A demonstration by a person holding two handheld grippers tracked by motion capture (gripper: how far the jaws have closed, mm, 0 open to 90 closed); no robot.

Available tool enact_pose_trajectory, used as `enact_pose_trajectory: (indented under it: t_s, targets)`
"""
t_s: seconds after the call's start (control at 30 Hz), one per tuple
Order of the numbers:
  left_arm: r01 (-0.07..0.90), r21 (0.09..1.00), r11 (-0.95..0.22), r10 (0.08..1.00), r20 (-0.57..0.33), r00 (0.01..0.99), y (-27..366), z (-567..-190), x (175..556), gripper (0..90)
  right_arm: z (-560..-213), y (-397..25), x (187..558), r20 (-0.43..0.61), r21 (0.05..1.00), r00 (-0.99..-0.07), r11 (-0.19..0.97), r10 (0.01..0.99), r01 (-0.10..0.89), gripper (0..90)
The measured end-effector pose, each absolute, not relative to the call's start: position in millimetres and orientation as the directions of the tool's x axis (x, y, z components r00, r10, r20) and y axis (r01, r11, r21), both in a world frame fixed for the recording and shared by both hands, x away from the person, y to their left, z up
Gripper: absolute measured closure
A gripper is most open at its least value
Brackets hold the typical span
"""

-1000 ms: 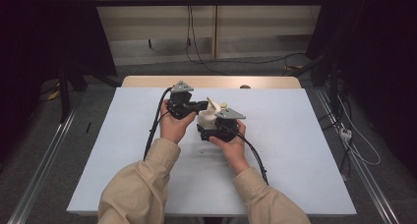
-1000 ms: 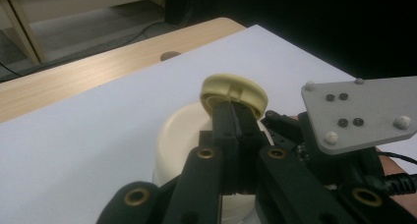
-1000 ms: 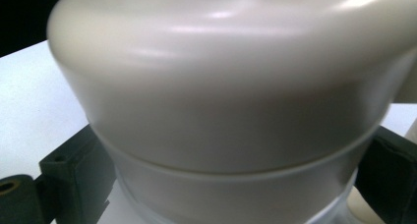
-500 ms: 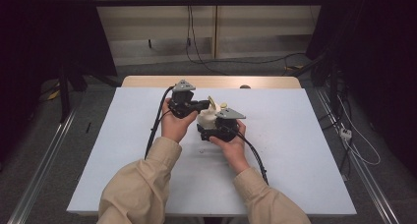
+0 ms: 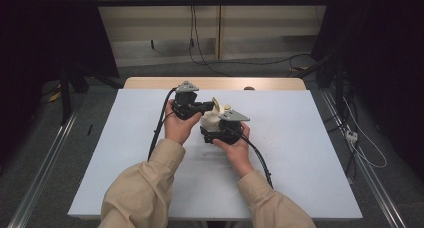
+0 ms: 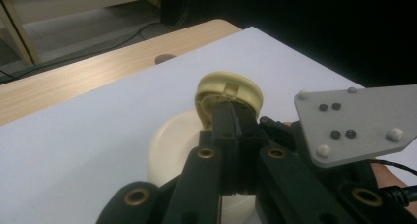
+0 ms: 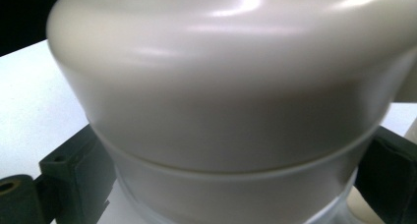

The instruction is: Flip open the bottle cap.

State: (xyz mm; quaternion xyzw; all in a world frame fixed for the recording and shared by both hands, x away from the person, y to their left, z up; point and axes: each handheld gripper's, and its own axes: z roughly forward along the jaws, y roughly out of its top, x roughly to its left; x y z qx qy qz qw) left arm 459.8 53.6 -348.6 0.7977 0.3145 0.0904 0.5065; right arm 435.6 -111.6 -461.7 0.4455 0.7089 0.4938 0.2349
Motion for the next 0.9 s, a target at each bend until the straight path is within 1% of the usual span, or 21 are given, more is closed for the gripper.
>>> enact_pose_trajectory:
  t_s: [0.43,0.53,0.77,0.83,0.9]
  targets:
    - [0.422,0.856,-0.299,0.598,-0.177,0.782,43,-355,462,90.0,-462,-112,435,0.107,0.908,-0.495,0.117,0.862,0.401,3.3]
    - [0.403,0.858,-0.319,0.599,-0.147,0.787,41,-353,461,90.0,-462,-112,435,0.106,0.908,-0.494,0.118,0.863,0.401,3.3]
    - [0.409,0.863,-0.297,0.593,-0.169,0.787,42,-353,461,89.2,-461,-112,435,0.107,0.906,-0.494,0.12,0.863,0.406,3.3]
    - [0.41,0.862,-0.297,0.596,-0.169,0.785,43,-353,461,86.5,-461,-112,435,0.11,0.904,-0.493,0.119,0.863,0.411,3.2]
    - [0.415,0.862,-0.291,0.594,-0.177,0.785,44,-354,460,81.1,-461,-112,435,0.111,0.904,-0.492,0.117,0.864,0.411,3.1]
